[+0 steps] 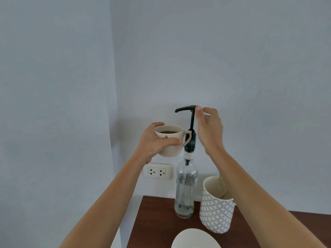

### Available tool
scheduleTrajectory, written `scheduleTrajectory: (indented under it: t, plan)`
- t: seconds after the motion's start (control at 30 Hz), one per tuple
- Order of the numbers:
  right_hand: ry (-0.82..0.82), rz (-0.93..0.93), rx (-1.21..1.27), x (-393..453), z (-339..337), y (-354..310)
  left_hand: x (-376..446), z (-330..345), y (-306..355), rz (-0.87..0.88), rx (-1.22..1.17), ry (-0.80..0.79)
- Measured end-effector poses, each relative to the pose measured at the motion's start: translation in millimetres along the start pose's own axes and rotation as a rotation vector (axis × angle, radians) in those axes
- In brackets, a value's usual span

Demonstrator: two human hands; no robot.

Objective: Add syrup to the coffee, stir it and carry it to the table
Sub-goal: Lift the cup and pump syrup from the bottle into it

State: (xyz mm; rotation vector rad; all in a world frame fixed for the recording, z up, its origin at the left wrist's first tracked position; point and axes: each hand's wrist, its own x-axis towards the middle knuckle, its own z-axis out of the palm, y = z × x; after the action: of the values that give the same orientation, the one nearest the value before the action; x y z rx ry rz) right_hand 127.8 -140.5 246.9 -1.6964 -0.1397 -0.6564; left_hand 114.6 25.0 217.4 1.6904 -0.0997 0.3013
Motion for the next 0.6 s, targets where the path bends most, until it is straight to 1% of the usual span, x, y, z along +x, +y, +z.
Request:
scheduleTrajectory:
  t: [0.07, 0.1, 0.17, 0.23, 0.3, 0.37, 0.47, 0.6]
  plan:
    - [0.042, -0.047, -0.049, -20.3, -7.8, 11.8, -6.6, 0.3, -2.2, 0.011, 0.007, -0.01]
    - [0.022, -0.041, -0.058, -29.0, -10.6, 20.2, -10.4, 0.9, -3.6, 0.019, 0.014, -0.015]
    - [-0.084, 0.018, -0.013, -45.2, -14.4, 38.5, -20.1, 3.6, -6.6, 0.032, 0.025, -0.027]
    - [-0.196, 0.086, 0.112, -61.9, -19.7, 51.2, -33.6, 8.5, -11.9, 0.041, 0.024, -0.048]
    - [-0.272, 0.156, 0.262, -80.1, -28.2, 58.6, -49.8, 15.0, -21.9, 0.043, 0.011, -0.079]
    - [-0.327, 0.203, 0.338, -99.3, -38.6, 66.2, -67.3, 22.4, -37.0, 0.043, 0.004, -0.109]
    - [-0.351, 0.268, 0.387, -126.9, -53.9, 84.0, -94.9, 35.3, -64.5, 0.038, 0.016, -0.143]
    - [-0.341, 0.335, 0.315, -163.1, -73.0, 113.5, -131.5, 51.7, -105.8, 0.033, 0.046, -0.178]
